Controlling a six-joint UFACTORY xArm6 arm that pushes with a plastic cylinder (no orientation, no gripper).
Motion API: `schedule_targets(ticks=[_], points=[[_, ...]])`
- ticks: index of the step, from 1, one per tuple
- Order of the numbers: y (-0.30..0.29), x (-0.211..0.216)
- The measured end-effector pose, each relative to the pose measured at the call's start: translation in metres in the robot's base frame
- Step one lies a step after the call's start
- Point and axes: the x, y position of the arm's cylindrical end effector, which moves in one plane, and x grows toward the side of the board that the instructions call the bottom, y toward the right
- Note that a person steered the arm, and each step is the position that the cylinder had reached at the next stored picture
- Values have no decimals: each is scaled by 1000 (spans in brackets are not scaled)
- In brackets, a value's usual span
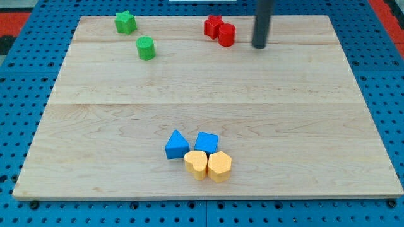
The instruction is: Move red circle into the red star
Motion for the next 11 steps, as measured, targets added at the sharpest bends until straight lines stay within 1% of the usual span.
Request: schedule_targets(ticks=[1, 2, 3, 4, 5, 7, 8, 9, 10, 11], points=[[-17, -39], [-78, -46], [-109, -47], [-107, -61], [-55, -59], [2, 19], [-50, 12], [-90, 8], [-109, 22], [-113, 73]])
